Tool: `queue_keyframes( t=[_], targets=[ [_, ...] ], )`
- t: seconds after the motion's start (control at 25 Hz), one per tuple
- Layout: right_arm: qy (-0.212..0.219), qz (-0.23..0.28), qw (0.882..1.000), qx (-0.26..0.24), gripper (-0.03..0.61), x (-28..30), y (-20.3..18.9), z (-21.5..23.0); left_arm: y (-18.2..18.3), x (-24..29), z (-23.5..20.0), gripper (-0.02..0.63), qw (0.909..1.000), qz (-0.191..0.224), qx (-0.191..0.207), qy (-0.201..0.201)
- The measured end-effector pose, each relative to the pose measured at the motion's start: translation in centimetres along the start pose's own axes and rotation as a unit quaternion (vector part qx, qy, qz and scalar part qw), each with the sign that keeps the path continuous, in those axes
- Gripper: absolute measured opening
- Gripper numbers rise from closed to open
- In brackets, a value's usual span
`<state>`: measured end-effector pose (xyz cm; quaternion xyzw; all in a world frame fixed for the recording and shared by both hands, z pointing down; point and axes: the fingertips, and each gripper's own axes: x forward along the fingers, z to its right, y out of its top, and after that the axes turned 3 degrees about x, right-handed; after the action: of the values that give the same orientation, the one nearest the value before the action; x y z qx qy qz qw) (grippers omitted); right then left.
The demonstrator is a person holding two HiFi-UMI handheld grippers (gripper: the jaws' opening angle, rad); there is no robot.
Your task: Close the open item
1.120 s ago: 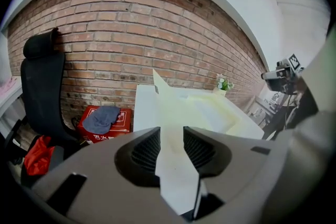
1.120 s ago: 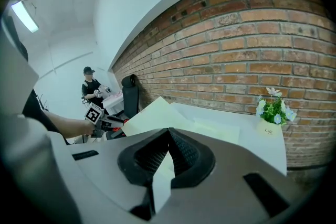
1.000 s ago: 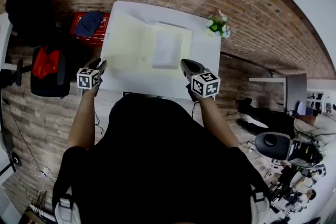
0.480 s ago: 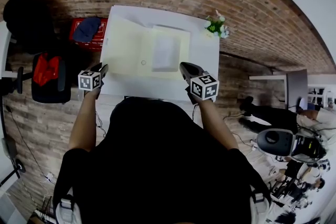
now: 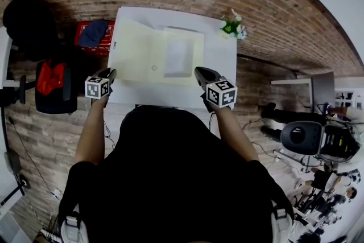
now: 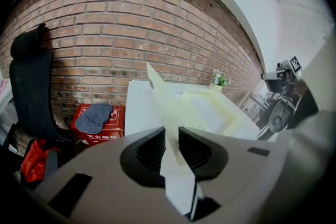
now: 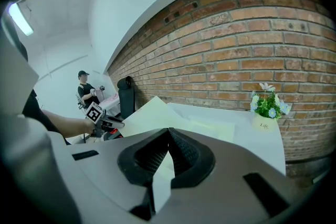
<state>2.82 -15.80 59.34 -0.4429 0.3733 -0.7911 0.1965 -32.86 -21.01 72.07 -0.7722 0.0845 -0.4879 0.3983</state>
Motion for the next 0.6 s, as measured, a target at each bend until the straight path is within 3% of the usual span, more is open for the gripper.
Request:
queue_keyframes(
  t=[0.6],
  targets=[
    [0.006, 0.003, 1.0, -0.003, 0.023, -1.1, -0.6, 0.5, 1.4, -0.9, 2.2, 0.055, 0.9995, -0.02, 0.022, 0.012]
  ],
)
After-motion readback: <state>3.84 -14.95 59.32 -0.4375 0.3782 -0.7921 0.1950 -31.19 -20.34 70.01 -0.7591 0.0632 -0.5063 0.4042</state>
